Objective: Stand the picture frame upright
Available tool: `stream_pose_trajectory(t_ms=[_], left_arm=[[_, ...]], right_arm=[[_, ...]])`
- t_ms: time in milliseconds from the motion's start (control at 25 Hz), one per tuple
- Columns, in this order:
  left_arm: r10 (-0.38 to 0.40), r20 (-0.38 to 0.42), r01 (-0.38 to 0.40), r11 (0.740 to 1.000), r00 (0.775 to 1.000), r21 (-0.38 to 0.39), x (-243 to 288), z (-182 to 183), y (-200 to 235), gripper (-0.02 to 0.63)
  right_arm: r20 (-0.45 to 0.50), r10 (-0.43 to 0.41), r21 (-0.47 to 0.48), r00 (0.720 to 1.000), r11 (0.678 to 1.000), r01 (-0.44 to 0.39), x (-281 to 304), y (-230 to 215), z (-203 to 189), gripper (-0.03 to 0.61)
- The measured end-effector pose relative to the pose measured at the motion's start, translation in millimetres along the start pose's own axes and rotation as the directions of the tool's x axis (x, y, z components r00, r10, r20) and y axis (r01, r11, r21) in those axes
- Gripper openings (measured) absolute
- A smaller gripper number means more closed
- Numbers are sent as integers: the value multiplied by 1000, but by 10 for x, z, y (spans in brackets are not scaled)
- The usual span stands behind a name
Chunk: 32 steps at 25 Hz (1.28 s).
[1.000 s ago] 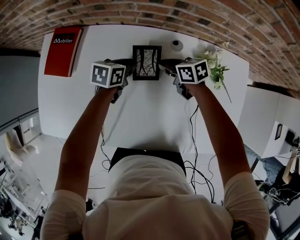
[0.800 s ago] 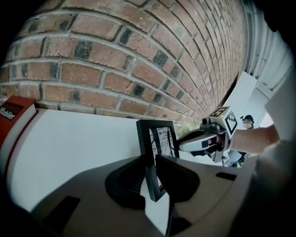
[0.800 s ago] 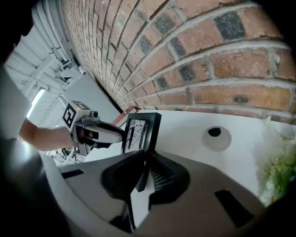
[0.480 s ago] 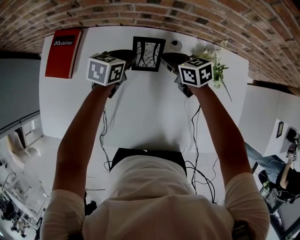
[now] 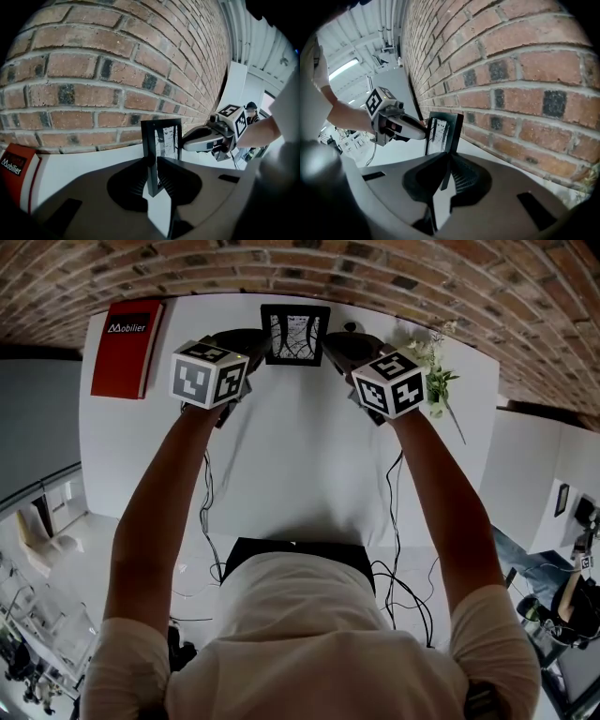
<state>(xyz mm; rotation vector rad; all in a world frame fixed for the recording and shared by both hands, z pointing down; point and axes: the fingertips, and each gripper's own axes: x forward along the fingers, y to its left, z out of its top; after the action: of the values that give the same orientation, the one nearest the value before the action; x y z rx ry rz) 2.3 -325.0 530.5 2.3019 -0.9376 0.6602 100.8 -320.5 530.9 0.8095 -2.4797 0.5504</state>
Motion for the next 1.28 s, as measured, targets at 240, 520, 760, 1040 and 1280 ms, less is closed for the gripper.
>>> stream_pose_trajectory(t_ms=[240, 520, 760, 1040, 1280], left_arm=[[17, 25, -19, 998, 1000, 60, 42, 45, 40, 44], [45, 38, -50, 991, 998, 128, 107, 73, 54, 38], [84, 50, -92, 978, 995, 190, 123, 67, 97, 37], [99, 82, -116, 965, 992, 234, 128, 82, 83, 37], [105, 88, -123, 964, 991, 236, 146, 36, 85, 37]], right_arm=[[20, -42, -75, 999, 996, 44, 26, -55, 4, 28], [41, -107, -174, 993, 978, 113, 61, -124, -10, 25], [58, -140, -254, 988, 955, 150, 94, -109, -41, 21], [65, -171, -291, 983, 939, 182, 99, -98, -84, 21], [65, -186, -349, 980, 916, 197, 114, -82, -132, 20]])
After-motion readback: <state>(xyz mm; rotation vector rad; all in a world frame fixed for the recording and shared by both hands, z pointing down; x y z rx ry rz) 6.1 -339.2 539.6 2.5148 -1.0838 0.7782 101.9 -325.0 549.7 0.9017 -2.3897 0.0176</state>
